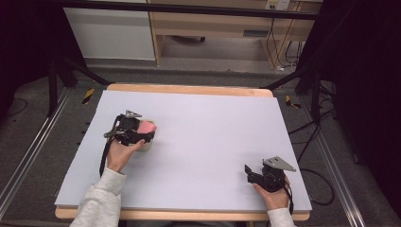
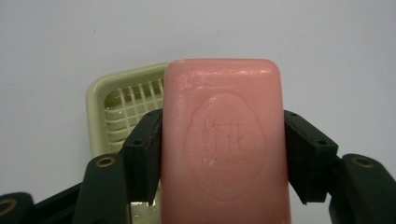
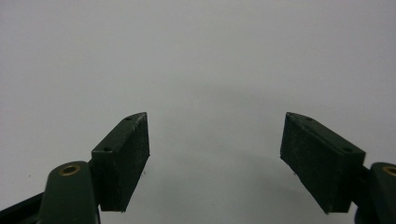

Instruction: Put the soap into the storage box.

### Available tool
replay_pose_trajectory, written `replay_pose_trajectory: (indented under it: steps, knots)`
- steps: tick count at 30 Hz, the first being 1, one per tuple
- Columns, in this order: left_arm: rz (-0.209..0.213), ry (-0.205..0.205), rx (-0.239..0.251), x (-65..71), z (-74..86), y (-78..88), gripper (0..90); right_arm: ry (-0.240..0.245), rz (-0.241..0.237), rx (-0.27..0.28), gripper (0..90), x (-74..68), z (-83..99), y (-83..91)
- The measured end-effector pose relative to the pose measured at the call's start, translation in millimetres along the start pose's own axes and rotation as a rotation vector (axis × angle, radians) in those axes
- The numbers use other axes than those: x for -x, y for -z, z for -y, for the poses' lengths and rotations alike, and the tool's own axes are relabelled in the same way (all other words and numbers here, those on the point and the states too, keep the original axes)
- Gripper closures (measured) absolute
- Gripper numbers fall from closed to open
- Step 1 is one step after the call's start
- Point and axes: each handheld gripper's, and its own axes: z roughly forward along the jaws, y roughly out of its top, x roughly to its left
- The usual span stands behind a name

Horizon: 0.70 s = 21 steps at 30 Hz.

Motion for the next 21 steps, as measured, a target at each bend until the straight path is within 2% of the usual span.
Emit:
replay_pose_trajectory:
  steps: [15, 21]
  knots:
    - [-0.04, 0.021, -0.014, -14.4, -3.8, -13.4, 37.2, 0.007, 0.003, -0.002, 23.9, 0.0, -0.6, -1.6]
    - [-0.06, 0.044, -0.017, -24.0, -3.7, -18.3, 37.3, 0.008, 0.004, -0.003, 23.9, -0.1, -0.8, -1.9]
